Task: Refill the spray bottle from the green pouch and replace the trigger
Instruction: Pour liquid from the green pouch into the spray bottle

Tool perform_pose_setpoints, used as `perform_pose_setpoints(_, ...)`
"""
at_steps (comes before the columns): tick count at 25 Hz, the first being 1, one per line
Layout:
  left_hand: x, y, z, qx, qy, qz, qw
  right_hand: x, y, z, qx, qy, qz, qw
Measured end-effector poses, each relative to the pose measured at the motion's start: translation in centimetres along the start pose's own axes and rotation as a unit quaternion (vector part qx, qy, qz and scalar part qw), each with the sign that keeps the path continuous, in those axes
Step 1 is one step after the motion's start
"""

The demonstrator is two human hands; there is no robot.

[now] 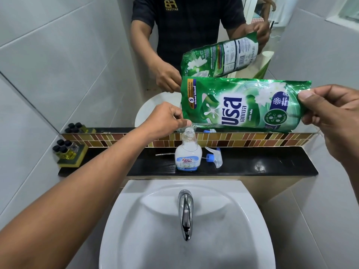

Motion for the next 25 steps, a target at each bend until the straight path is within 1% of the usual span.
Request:
perform_pose_setpoints(10,-0.2,0.0,0.2,-0.006,0.008,0.008,1.000,0.2,-0.7,-0.4,-0.006,0.000,0.017,1.000)
perform_pose_setpoints(16,-0.1,0.0,0.4,-0.006,0.007,0.012,1.000,0.4,-1.3,-0.6,-0.012,-0.019,0.021,1.000)
perform_pose_setpoints(25,-0.1,0.1,0.8,-0.002,0.012,0.011,1.000,0.6,-2.0,-0.9,-0.015,-0.026,0.028,0.999)
Point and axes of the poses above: each hand's wrist, its own z-axis away from the middle knuckle, its own x-axis out of the palm, y = z × x, the point moved 5 cm from there along -z, towards the middle knuckle, and after that the axes turned 14 degrees about -y, right-handed, at the moved point
